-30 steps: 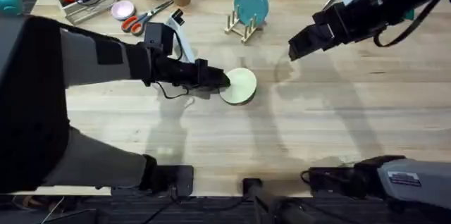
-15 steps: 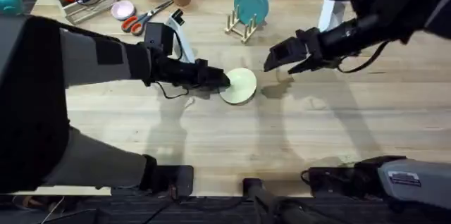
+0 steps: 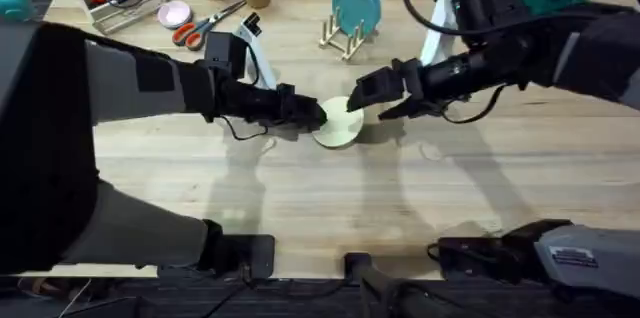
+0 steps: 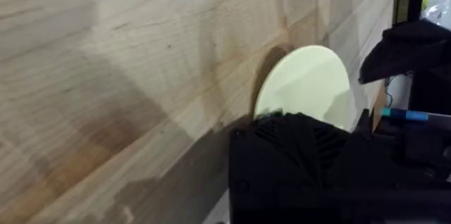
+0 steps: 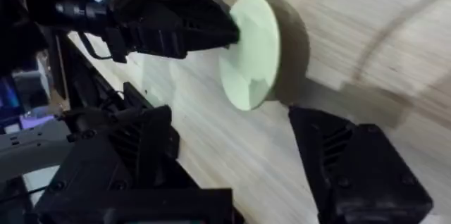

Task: Pick up the plates from the table one by one and place each into a slot on the dish rack.

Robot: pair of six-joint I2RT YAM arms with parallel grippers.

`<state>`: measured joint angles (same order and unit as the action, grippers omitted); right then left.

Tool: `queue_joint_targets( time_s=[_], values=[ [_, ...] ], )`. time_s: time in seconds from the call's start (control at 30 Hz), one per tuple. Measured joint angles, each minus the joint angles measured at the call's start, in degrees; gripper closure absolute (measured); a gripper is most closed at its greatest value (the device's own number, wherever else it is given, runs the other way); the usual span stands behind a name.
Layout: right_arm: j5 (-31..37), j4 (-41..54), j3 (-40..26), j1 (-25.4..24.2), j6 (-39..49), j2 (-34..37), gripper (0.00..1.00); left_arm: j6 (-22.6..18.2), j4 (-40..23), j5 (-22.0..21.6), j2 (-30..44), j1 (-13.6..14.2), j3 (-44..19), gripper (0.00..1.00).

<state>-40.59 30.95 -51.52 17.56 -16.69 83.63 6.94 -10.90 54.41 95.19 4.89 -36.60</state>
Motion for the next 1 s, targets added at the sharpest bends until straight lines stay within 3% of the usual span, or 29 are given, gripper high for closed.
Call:
queue_joint_targets(
  time_s=[0.53,1.0],
  values=[
    [-0.1,-6.6,0.3,3.4,-5.6,6.3,0.006,0.0,0.0,0.0,0.0,0.0,0.0,0.96],
    [4.2,-11.1,0.4,8.3,-12.7,8.9,0.007,0.0,0.0,0.0,0.0,0.0,0.0,0.96]
  ],
)
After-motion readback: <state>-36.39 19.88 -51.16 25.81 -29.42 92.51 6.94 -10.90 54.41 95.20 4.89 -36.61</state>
